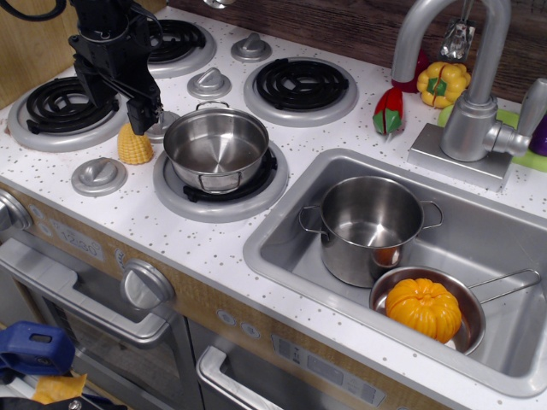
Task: Put corn in pan which is on stove
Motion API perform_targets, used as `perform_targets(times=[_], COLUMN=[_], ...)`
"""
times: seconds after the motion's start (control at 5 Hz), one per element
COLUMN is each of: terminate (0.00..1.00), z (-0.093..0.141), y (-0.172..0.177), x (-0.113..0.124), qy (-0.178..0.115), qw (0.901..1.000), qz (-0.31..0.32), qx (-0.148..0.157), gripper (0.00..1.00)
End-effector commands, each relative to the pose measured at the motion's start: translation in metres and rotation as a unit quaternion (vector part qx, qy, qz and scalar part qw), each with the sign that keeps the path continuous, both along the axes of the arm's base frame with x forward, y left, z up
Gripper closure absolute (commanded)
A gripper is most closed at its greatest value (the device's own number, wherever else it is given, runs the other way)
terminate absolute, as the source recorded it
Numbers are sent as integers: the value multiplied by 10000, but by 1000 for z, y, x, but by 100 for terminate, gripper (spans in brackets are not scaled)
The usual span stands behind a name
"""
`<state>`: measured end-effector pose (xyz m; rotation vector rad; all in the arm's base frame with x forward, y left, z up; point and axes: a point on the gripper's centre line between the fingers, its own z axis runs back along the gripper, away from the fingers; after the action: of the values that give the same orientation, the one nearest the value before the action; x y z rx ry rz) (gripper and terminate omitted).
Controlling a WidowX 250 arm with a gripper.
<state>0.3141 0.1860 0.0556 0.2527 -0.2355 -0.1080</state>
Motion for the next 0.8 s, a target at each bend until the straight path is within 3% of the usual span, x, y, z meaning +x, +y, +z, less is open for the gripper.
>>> perform_targets(times=[0.0, 0.6], terminate=[0, 0], z=[0, -30], y=[0, 15], x=[0, 4], qy=[0, -226], qw=[10000, 9992], qz=[0, -200], qx=[0, -272], gripper=[0, 0])
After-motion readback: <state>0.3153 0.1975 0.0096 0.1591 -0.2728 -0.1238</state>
